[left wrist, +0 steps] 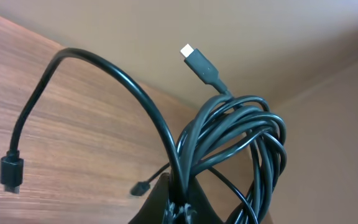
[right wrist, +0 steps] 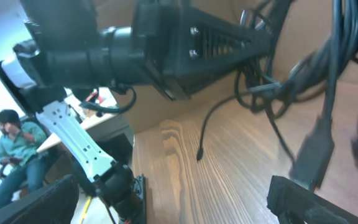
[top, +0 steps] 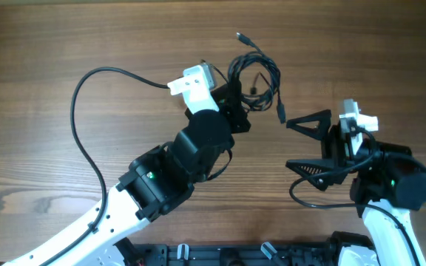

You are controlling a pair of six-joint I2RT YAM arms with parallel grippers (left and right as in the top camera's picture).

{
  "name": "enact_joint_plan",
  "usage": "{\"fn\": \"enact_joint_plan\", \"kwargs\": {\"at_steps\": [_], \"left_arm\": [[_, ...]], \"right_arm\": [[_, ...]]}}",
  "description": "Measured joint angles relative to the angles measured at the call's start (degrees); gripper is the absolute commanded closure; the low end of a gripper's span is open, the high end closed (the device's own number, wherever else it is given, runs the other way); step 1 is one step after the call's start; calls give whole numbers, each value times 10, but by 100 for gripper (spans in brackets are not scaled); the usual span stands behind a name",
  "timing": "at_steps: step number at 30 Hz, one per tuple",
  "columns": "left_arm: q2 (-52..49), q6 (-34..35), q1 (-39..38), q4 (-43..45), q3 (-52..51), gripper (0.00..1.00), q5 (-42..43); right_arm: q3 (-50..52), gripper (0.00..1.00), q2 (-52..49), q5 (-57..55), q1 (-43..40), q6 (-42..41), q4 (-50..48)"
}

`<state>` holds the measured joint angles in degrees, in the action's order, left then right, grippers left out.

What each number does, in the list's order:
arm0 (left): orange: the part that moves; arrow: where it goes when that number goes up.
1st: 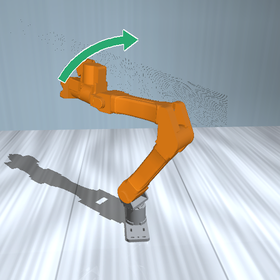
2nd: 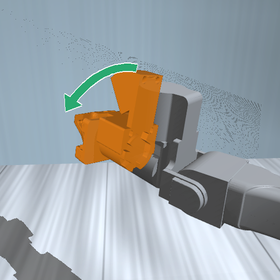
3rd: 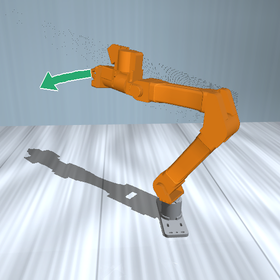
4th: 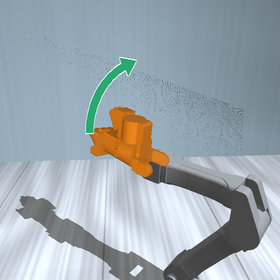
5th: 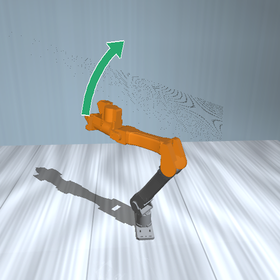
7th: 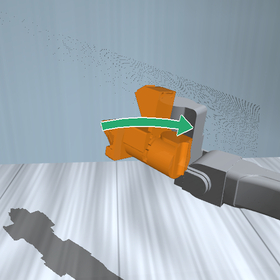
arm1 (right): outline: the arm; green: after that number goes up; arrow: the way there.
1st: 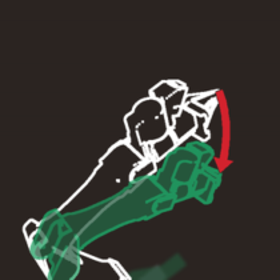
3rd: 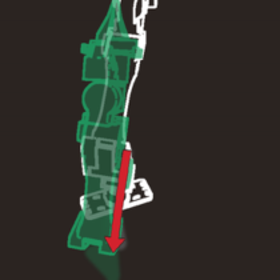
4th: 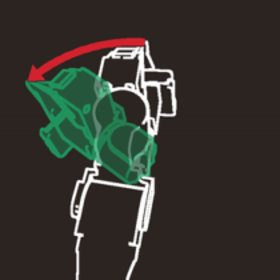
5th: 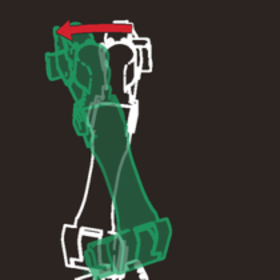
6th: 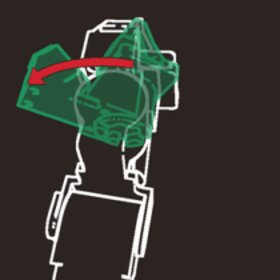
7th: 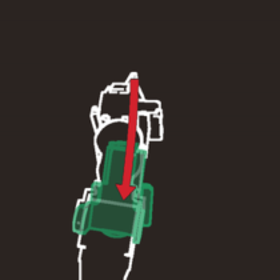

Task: Untangle cables

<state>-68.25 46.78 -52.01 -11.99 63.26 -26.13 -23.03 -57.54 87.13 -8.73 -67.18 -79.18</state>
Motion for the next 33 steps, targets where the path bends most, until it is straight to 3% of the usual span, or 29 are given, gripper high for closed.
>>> {"fn": "enact_joint_plan", "kwargs": {"at_steps": [3, 9, 19, 33], "left_arm": [[0, 0, 0, -2, 0, 96, 23], [0, 0, 0, -24, 0, 96, 92], [0, 0, 0, -35, 0, 96, 160], [0, 0, 3, -37, 0, 96, 195]], "right_arm": [[0, 1, 0, -7, 0, -43, -43], [0, 0, 0, -29, 0, -82, -42], [0, 0, -2, -46, 0, -87, -24], [0, 0, -29, -49, 0, -90, -10]]}}
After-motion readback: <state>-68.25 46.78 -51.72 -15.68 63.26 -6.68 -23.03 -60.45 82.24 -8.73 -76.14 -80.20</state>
